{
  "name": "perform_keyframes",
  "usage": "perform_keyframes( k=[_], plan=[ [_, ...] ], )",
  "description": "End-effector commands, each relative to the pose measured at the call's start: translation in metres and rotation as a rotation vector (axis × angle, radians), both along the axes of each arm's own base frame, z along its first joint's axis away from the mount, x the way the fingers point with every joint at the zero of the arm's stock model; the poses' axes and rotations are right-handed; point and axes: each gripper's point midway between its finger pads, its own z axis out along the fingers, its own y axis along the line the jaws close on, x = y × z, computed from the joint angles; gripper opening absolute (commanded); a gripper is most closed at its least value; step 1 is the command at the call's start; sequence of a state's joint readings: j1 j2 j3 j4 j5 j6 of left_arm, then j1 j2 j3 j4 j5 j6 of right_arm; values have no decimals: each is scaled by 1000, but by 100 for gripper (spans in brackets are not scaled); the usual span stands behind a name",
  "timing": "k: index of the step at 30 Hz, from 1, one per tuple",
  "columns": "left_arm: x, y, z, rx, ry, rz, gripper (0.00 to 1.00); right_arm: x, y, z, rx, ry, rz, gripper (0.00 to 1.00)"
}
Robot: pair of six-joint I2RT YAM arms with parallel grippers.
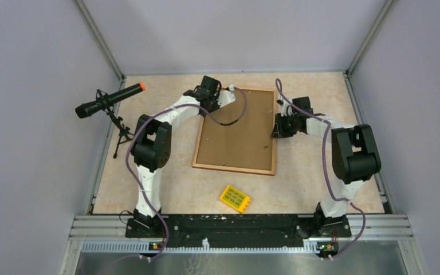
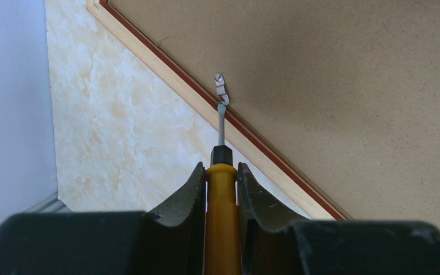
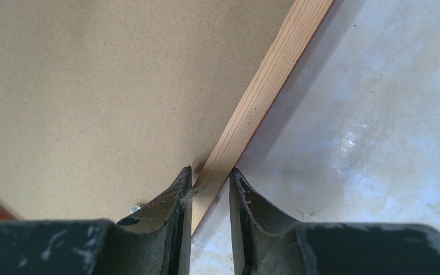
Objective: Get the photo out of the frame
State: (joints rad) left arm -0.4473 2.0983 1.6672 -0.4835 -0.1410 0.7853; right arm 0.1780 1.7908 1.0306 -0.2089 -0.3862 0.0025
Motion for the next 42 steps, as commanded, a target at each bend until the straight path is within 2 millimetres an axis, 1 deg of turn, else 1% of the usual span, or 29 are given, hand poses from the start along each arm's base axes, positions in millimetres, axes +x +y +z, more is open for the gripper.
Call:
perform_keyframes(
  k=[1, 4, 10, 14, 18, 21, 31, 35, 42],
  plan=[
    [-5, -3, 16, -46, -6, -2, 0, -22, -19, -36, -104, 106, 16, 0],
    [-1, -5, 14, -51, -12, 7, 0, -22, -19, -36, -105, 105, 17, 0],
    [0, -16, 13, -105, 9, -4, 0, -23, -19, -37, -106, 108, 18, 0],
    [-2, -24, 12, -136, 26, -22, 0, -23, -19, -38, -106, 109, 18, 0],
    [-1, -27, 15, -157, 27, -24, 0, -23, -19, -38, -106, 109, 18, 0],
    [-4, -35, 13, -189, 48, -43, 0, -23, -19, -38, -107, 111, 19, 0],
    [3, -33, 7, -175, 35, -22, 0, -23, -19, -39, -106, 114, 19, 0],
    [5, -36, 3, -188, 43, -16, 0, -23, -19, -40, -104, 115, 21, 0],
    [12, -43, 3, -210, 45, -13, 0, -23, -18, -40, -101, 116, 22, 0]
  ],
)
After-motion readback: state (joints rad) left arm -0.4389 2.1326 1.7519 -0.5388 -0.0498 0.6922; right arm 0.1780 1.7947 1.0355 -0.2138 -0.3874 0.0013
